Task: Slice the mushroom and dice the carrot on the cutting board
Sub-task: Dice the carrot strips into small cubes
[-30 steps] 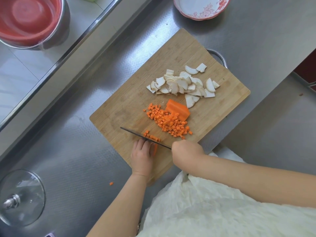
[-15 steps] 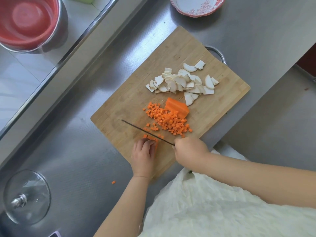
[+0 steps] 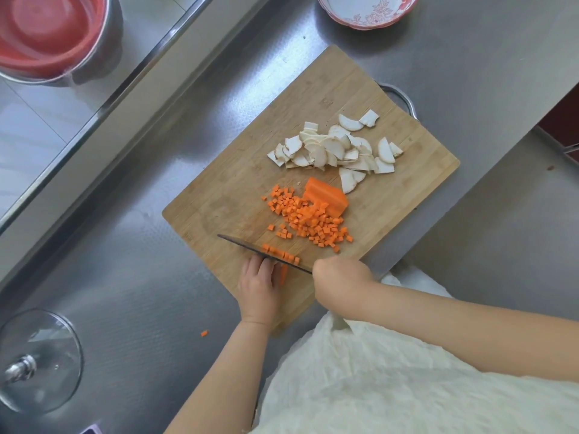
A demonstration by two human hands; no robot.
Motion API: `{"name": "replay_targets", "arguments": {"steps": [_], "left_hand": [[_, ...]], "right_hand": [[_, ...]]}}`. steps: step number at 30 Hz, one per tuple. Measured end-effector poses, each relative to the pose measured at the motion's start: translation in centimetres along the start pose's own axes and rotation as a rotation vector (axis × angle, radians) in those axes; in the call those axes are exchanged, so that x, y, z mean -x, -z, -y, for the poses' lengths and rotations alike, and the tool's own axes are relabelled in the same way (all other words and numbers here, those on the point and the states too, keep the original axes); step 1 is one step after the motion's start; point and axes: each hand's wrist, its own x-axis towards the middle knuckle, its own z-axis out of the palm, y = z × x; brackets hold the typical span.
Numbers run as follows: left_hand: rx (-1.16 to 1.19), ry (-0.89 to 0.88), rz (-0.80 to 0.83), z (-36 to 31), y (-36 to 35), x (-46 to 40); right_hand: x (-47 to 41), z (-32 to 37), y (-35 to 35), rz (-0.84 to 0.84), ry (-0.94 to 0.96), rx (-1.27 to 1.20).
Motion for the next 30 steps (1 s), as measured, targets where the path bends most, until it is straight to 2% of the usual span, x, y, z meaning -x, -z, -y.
{"name": "replay_targets", "arguments": {"steps": [4, 10, 15, 20, 26, 30], "left_hand": [[0.0, 0.002, 0.002, 0.0, 0.2, 0.0], [-0.007, -0.001, 0.0, -0.5, 0.2, 0.1], [-0.052, 0.054, 0.024, 0.0, 0.2, 0.6], [-0.045, 0.043, 0.045, 0.3, 0.2, 0.5], [-0.051, 0.006, 0.056, 0.6, 0.5, 0.5], [-0.045, -0.014, 0.059, 0.6, 0.5, 0.3]], "right_hand": [[-1.0, 0.3, 0.0, 0.01, -0.043, -0.062], [-2.2, -0.8, -0.4, -0.066, -0.021, -0.343], [-0.8, -1.7, -0.7, -0.138, 0.069, -0.187], [0.2, -1.4, -0.8, -0.131, 0.126, -0.088], [0.6, -0.7, -0.2, -0.086, 0.104, -0.071], [0.5, -0.1, 0.2, -0.011, 0.021, -0.054]]}}
